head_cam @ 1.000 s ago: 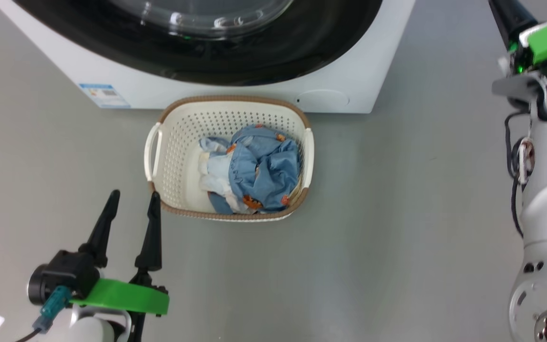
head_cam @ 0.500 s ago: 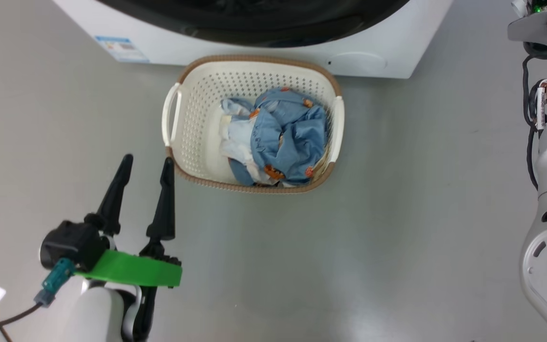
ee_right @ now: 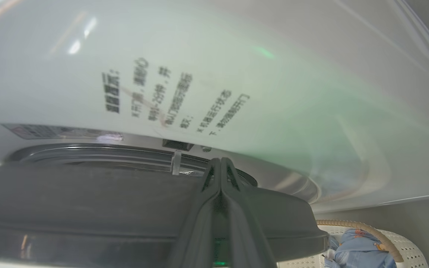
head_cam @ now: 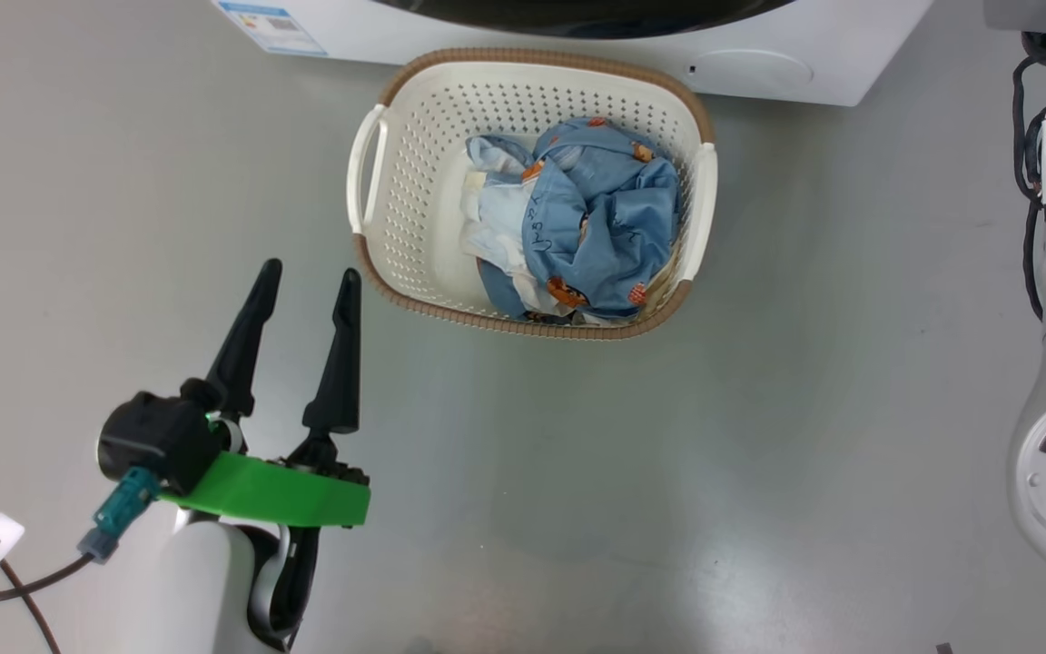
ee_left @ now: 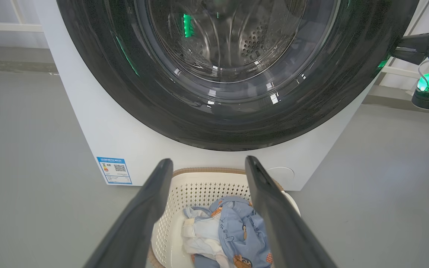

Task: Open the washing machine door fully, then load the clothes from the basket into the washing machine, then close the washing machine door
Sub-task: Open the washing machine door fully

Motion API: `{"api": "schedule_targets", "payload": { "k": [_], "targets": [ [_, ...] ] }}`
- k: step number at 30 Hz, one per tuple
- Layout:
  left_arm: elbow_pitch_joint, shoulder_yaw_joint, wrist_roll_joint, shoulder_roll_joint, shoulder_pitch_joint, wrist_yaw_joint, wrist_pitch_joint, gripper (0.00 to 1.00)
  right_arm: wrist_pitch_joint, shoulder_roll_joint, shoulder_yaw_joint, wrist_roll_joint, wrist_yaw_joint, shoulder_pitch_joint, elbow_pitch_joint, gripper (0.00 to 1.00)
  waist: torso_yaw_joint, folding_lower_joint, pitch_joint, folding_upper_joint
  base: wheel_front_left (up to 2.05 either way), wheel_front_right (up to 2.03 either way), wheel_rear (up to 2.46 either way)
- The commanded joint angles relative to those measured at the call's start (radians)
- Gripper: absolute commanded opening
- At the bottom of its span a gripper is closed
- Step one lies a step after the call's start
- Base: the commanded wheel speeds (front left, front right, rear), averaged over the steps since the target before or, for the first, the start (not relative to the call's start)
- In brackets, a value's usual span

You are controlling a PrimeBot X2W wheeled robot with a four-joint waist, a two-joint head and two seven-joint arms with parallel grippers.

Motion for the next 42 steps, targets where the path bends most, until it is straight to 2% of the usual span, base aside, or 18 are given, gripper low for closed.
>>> {"api": "schedule_targets", "payload": {
  "k": [1,6,23,36,42],
  "targets": [
    [-0.025,0.028,-0.01,0.021,-0.008,-0.003,-0.009,1.0,-0.003,0.026,0.005,-0.009,-0.001,-0.047,-0.019,0.0,0.009,0.0,0.007,-0.0001,0.0,0.0,0.0],
    [-0.024,0.027,-0.016,0.021,-0.009,-0.003,-0.009,1.0,0.036,0.026,0.029,0.026,-0.001,-0.059,-0.01,0.0,0.012,0.0,0.009,-0.0001,0.0,0.0,0.0],
    [-0.028,0.043,-0.003,0.021,-0.019,-0.003,-0.009,1.0,0.188,0.026,0.162,0.178,-0.001,0.086,-0.086,0.0,-0.014,0.0,-0.006,-0.0001,0.0,0.0,0.0],
    [-0.036,0.059,0.012,0.021,-0.006,-0.003,-0.009,1.0,0.405,0.027,0.312,0.393,-0.001,0.22,-0.217,0.0,-0.026,0.0,-0.044,-0.0001,0.0,0.0,0.0],
    [-0.04,0.065,0.017,0.021,0.0,-0.003,-0.009,1.0,0.491,0.027,0.375,0.443,-0.001,0.297,-0.277,0.0,-0.03,0.0,-0.061,-0.0001,0.0,0.0,0.0]
  ]
}}
